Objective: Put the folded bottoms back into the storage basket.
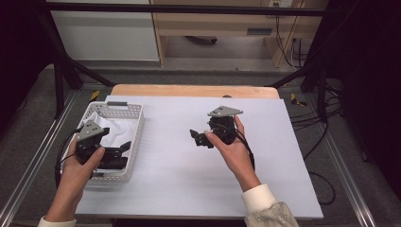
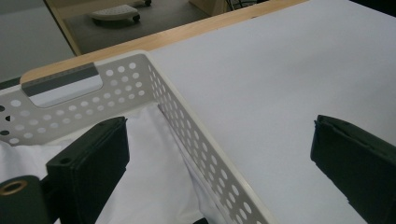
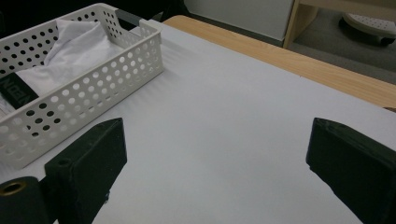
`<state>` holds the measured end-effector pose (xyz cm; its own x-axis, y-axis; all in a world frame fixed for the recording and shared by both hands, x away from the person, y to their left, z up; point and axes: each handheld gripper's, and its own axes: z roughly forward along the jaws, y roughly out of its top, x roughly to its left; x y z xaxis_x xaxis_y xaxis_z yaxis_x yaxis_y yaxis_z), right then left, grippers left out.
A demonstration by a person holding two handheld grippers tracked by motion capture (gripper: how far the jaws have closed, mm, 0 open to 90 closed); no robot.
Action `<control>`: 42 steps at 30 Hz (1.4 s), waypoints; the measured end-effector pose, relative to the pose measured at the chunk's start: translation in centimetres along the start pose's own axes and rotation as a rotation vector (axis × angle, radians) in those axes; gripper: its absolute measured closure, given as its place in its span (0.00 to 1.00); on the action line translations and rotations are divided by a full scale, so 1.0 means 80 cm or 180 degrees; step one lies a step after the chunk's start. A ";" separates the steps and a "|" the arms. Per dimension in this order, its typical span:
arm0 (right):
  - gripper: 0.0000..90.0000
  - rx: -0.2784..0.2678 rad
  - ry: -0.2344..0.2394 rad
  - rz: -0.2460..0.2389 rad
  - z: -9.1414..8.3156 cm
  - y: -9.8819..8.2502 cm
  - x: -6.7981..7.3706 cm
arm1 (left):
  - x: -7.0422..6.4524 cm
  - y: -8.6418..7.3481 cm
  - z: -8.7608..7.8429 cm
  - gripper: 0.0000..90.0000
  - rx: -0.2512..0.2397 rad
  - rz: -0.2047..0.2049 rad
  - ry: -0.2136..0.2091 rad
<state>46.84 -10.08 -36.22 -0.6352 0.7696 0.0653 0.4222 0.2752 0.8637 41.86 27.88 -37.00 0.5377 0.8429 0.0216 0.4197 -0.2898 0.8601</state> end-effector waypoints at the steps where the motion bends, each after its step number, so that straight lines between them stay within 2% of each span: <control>1: 0.06 0.0007 0.0009 0.0019 -0.001 -0.001 -0.001 | -0.001 0.000 0.000 0.04 0.0002 -0.0002 -0.0008; 7: 0.06 0.0004 0.0027 -0.0014 -0.009 -0.001 -0.004 | -0.006 0.000 0.004 0.04 0.0032 0.0044 -0.0013; 12: 0.06 0.0019 -0.0006 -0.0033 -0.015 -0.002 -0.006 | -0.009 -0.002 0.004 0.04 0.0002 0.0106 -0.0102; 15: 0.06 0.0013 0.0004 -0.0022 -0.016 -0.002 -0.007 | -0.011 -0.003 0.005 0.04 0.0024 0.0126 -0.0076; 18: 0.06 -0.0012 0.0037 -0.0012 -0.019 -0.002 -0.009 | -0.010 -0.005 0.005 0.04 0.0028 0.0113 -0.0106; 21: 0.06 0.0013 0.0023 -0.0001 -0.021 -0.003 -0.014 | -0.007 -0.008 0.009 0.05 0.0074 0.0070 -0.0036; 22: 0.06 0.0020 0.0012 -0.0008 -0.023 -0.004 -0.016 | -0.007 -0.009 0.010 0.06 0.0117 0.0090 -0.0031; 27: 0.06 -0.0039 -0.0054 0.0062 -0.037 -0.013 -0.021 | -0.013 -0.010 0.006 0.05 0.0068 0.0116 -0.0056; 31: 0.06 -0.0067 -0.0069 0.0100 -0.047 -0.018 -0.028 | -0.010 -0.010 0.003 0.05 0.0035 0.0035 -0.0113; 33: 0.06 -0.0042 -0.0090 0.0081 -0.050 -0.017 -0.032 | -0.008 -0.010 0.003 0.05 0.0042 0.0065 -0.0077; 35: 0.06 -0.0069 -0.0106 0.0152 -0.053 -0.017 -0.036 | -0.006 -0.011 0.001 0.05 0.0028 0.0009 -0.0089; 38: 0.06 -0.0108 -0.0119 0.0118 -0.057 -0.016 -0.038 | -0.005 -0.012 0.000 0.05 0.0035 0.0018 -0.0061; 42: 0.06 -0.0153 -0.0122 0.0159 -0.063 -0.017 -0.039 | -0.003 -0.012 -0.005 0.05 -0.0017 -0.0007 -0.0061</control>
<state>45.00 -15.75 -35.07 -0.5885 0.8034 0.0904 0.4206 0.2088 0.8829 41.04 28.14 -37.60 0.5507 0.8346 0.0100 0.4169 -0.2854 0.8630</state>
